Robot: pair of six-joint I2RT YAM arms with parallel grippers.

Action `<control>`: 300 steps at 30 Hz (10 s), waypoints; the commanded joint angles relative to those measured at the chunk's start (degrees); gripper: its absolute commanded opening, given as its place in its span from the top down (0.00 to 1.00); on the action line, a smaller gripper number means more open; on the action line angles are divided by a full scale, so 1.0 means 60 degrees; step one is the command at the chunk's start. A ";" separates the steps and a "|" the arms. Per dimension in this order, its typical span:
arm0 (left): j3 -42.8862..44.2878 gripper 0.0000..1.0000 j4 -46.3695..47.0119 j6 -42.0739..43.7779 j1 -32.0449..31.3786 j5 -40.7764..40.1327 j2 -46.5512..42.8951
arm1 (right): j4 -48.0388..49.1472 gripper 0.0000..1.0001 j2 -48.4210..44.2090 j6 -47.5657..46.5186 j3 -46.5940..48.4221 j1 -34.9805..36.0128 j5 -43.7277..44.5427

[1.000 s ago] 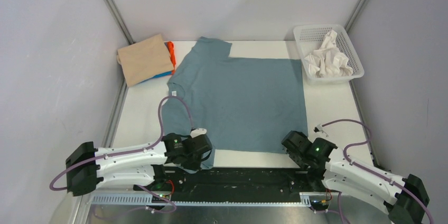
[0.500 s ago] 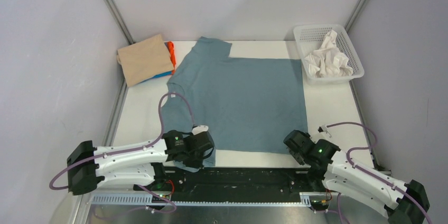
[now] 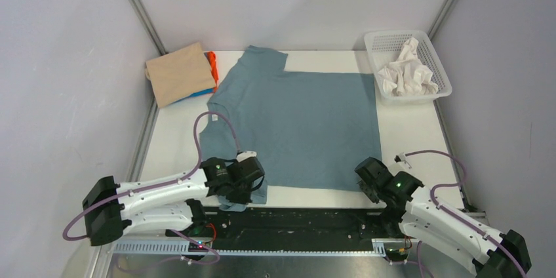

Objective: Fold and stack the t-shirts
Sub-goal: Fold the flattened tshirt in 1/3 of the way, then grab the side of the flattened tshirt furthest away from the robot with both arms

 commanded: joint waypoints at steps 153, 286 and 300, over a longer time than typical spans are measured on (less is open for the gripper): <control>1.2672 0.00 0.3997 0.5181 0.8811 0.1144 1.0789 | 0.4916 0.01 0.9418 -1.0191 0.7570 -0.4899 0.2493; 1.4244 0.12 0.2762 0.4029 0.8541 0.3534 1.3446 | 0.4474 0.00 0.4328 -0.8682 0.3376 -0.4421 -0.2767; 1.4193 0.43 0.0818 0.4656 0.7435 -0.0283 1.3135 | 0.4296 0.00 0.4319 -0.8658 0.3371 -0.4426 -0.2603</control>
